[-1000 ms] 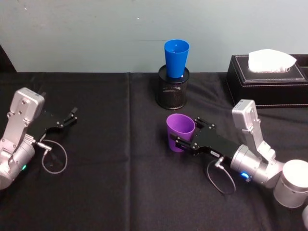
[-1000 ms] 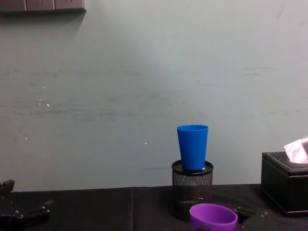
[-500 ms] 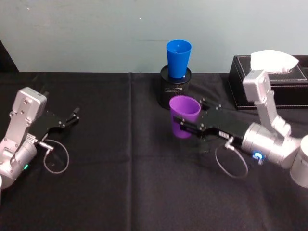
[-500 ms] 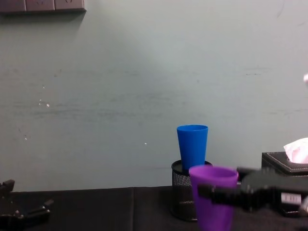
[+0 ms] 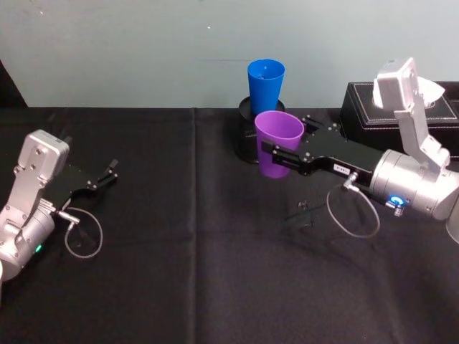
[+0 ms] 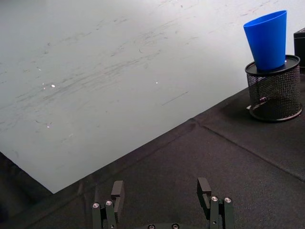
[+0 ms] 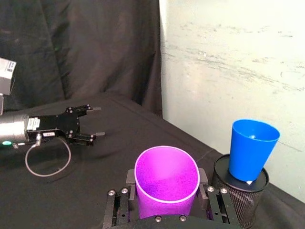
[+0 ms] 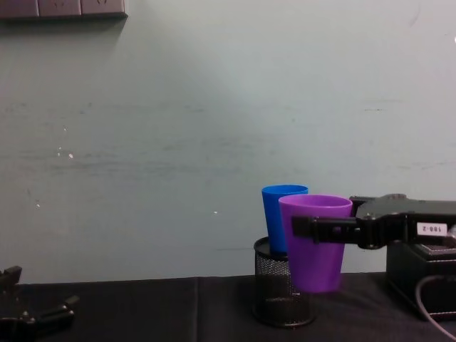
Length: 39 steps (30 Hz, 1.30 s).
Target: Pick up one cup with a gripper and tap it against the other cup.
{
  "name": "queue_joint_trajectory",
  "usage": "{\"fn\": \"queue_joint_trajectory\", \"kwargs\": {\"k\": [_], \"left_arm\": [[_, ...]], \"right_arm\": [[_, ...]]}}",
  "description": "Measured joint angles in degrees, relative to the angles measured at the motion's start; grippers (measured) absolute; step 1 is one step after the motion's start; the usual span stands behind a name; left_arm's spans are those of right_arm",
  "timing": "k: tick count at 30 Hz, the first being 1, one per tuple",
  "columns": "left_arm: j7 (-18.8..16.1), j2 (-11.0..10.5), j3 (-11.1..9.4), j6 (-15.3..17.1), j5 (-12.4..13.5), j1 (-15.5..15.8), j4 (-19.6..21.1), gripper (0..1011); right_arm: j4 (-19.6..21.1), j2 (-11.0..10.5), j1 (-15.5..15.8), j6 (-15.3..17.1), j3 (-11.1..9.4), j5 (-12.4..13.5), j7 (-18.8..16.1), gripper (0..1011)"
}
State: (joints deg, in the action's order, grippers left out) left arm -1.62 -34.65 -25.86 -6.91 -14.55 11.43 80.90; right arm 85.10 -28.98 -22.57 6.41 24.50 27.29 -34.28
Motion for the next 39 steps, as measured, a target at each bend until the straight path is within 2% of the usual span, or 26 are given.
{"fn": "queue_joint_trajectory", "kwargs": {"k": [6, 39], "left_arm": [[0.0, 0.0, 0.0, 0.0, 0.0, 0.0, 0.0, 1005], [0.0, 0.0, 0.0, 0.0, 0.0, 0.0, 0.0, 1005]], "right_arm": [[0.2, -0.5, -1.0, 0.7, 0.9, 0.6, 0.3, 734], [0.1, -0.3, -0.7, 0.5, 0.6, 0.4, 0.2, 734]]}}
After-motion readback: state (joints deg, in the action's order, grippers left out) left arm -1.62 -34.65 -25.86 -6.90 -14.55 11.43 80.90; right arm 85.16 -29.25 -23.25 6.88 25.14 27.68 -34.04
